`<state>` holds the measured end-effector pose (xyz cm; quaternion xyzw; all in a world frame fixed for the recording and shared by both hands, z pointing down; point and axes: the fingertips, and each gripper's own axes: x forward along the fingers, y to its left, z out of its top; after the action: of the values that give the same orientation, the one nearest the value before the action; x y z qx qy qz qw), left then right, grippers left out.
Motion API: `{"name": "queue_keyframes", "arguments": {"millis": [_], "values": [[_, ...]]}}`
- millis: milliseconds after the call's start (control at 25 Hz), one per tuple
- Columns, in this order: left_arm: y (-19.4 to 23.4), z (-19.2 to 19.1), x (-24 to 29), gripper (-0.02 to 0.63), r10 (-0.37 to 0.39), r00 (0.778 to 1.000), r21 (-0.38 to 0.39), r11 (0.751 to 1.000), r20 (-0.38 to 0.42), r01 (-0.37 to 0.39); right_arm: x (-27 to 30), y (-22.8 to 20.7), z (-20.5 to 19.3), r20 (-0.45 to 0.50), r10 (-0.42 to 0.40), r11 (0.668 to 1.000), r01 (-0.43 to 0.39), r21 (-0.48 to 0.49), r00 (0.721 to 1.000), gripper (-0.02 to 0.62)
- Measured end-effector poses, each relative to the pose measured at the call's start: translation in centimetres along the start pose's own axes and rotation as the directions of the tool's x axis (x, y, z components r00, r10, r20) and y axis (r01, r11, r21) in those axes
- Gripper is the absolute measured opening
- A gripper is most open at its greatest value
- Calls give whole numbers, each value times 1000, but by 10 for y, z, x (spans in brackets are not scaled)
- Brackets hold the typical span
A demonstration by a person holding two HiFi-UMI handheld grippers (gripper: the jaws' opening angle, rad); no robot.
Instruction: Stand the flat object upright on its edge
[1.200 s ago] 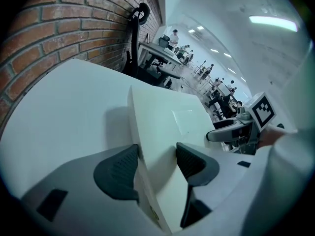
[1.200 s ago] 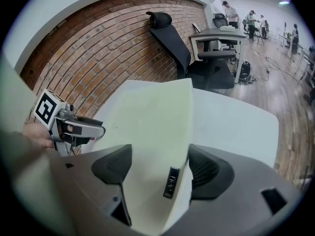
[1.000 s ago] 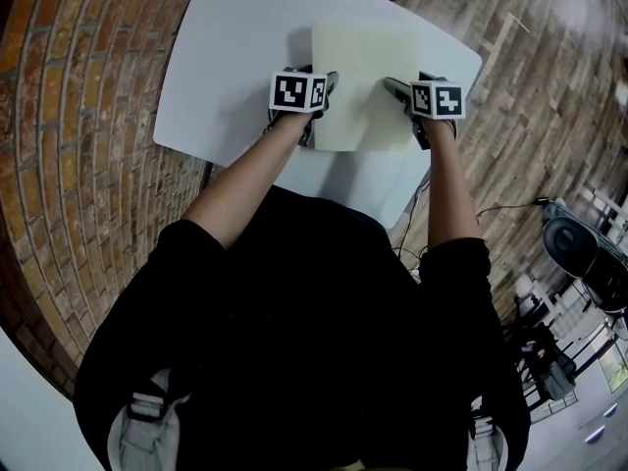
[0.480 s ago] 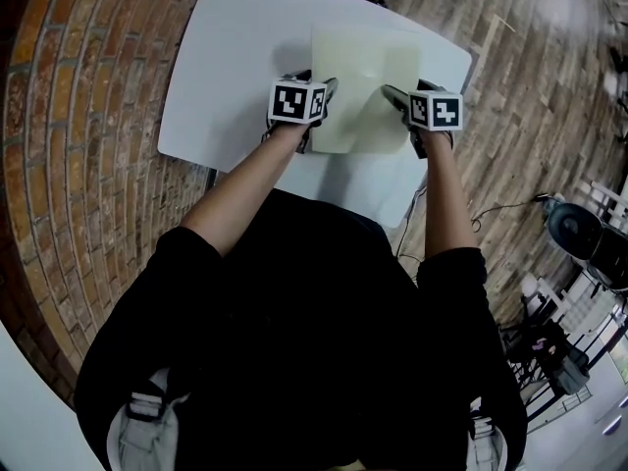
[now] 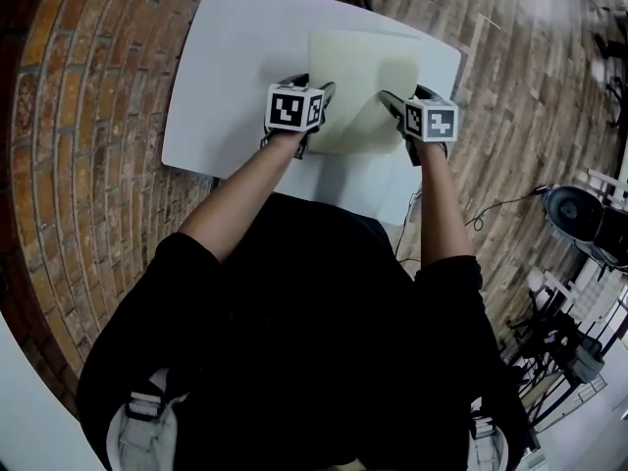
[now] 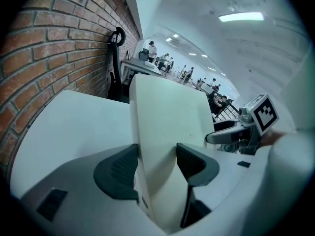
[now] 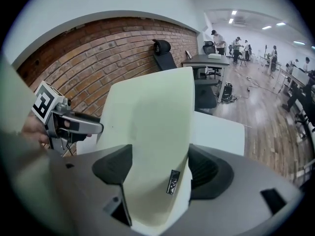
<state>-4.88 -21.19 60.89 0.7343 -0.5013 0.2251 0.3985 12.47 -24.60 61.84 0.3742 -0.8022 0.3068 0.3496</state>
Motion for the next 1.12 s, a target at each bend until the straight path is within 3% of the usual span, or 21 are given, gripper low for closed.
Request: {"name": "queue_keyframes", "arguments": {"millis": [600,880,1120], "values": [[-10,21,-30,256,-29,996,136,991,90,16,-32,17,14,171,-52,998,46,37,984,345],[-10,33,-43,256,-39,985,221,975,171,1,-45,25,26,296,-86,996,85,13,951,341],[-8,44,-54,258,-66,968,265,964,244,-1,-60,36,40,407,-109,990,135,-35,907,339]]}}
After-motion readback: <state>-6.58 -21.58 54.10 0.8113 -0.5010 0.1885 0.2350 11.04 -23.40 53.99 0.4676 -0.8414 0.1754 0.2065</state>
